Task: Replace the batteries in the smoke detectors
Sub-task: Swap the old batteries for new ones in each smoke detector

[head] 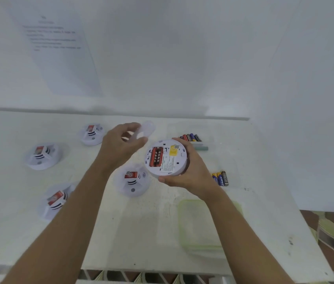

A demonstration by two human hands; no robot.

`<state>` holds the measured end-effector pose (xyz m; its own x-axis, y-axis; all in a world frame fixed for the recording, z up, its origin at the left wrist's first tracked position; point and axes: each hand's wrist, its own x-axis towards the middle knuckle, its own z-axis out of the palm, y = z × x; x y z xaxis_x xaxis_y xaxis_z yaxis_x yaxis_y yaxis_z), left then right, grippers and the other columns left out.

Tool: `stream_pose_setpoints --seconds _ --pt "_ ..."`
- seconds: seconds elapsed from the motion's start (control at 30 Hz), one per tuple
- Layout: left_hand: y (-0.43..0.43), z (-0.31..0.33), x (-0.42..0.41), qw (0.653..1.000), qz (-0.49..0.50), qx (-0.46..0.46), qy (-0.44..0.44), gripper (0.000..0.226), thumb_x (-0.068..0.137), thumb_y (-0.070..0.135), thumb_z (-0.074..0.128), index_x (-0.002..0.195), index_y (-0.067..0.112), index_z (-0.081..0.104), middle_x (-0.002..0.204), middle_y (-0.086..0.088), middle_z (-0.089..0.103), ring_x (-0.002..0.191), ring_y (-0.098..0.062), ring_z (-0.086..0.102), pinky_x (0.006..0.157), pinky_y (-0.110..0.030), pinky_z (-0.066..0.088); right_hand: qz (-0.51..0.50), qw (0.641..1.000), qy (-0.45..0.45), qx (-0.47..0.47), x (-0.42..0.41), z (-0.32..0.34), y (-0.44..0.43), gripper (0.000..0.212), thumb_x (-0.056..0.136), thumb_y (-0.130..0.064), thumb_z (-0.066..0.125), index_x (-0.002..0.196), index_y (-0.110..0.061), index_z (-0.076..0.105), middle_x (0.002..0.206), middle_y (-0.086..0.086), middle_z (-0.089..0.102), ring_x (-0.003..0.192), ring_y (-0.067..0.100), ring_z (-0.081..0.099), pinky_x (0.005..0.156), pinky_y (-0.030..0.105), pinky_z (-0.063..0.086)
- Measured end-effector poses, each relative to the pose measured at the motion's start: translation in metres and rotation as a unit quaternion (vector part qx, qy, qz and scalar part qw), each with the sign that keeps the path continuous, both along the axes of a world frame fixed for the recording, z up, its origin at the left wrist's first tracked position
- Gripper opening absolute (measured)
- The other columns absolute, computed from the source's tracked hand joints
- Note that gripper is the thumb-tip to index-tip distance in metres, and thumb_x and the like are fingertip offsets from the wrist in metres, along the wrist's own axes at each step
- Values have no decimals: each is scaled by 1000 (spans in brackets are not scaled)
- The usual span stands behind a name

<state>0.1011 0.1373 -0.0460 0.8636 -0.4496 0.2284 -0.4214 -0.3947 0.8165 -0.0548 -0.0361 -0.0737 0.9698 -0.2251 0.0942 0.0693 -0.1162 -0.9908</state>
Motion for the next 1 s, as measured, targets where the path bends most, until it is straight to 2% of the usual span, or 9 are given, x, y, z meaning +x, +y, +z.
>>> stream_pose_setpoints --seconds 0.07,0.13,0.27,0.37,0.5,0.7,0.83,0.93,1.0 --pt "6 14 -13 998 -57 -16 1 54 68 55 68 119 35 65 114 20 66 97 -4 62 81 -25 52 7 1000 -3 -2 0 2 3 94 64 3 91 142 -24 44 132 -3 58 121 13 59 75 36 61" --pt "13 22 -24 994 -108 7 -17 54 67 56 69 118 39 64 115 22 65 102 -4 61 83 -24 50 19 1000 -6 0 -1 5 6 94 65 5 90 142 -23 44 131 -3 59 121 15 60 74 36 62" --pt "23 29 -42 982 -170 46 -67 55 65 53 74 117 40 62 111 21 63 102 -3 58 78 -9 40 41 999 -12 1 -2 10 13 93 68 11 86 144 -21 43 132 -4 61 118 15 63 73 35 61" --pt "28 27 -47 978 -178 74 -76 58 64 47 79 118 36 63 110 23 61 103 -2 56 78 -4 36 45 999 -20 -10 -1 11 18 94 68 10 86 145 -20 42 133 -4 60 120 16 62 78 38 62" --pt "32 26 -50 981 -172 60 -72 56 64 42 81 117 32 64 111 21 59 101 -3 57 77 -5 40 47 999 -20 -14 0 12 22 98 67 4 90 146 -24 40 136 -3 56 122 20 60 84 44 62" --pt "35 28 -52 983 -160 56 -63 55 69 33 88 118 35 62 114 18 58 101 2 55 76 -2 37 49 998 -28 -10 -1 14 26 96 64 3 92 143 -25 45 135 -3 58 121 22 61 82 45 62" --pt "38 31 -51 981 -175 69 -41 58 71 39 85 124 34 63 117 19 57 105 7 53 77 0 35 43 998 -42 -20 -1 18 25 96 62 2 93 142 -22 48 134 -2 60 121 23 61 87 46 61" --pt "39 29 -51 979 -190 71 -37 60 74 44 82 129 38 59 119 26 52 113 4 49 87 -8 38 48 998 -46 -14 -1 23 24 96 60 2 94 142 -23 49 132 -4 62 119 23 63 79 44 63" --pt "41 28 -52 976 -195 86 -41 63 73 57 76 131 47 55 120 33 47 120 1 45 98 -26 41 54 997 -48 -4 -1 25 23 95 59 3 94 141 -22 51 130 -5 63 118 23 63 75 43 63"
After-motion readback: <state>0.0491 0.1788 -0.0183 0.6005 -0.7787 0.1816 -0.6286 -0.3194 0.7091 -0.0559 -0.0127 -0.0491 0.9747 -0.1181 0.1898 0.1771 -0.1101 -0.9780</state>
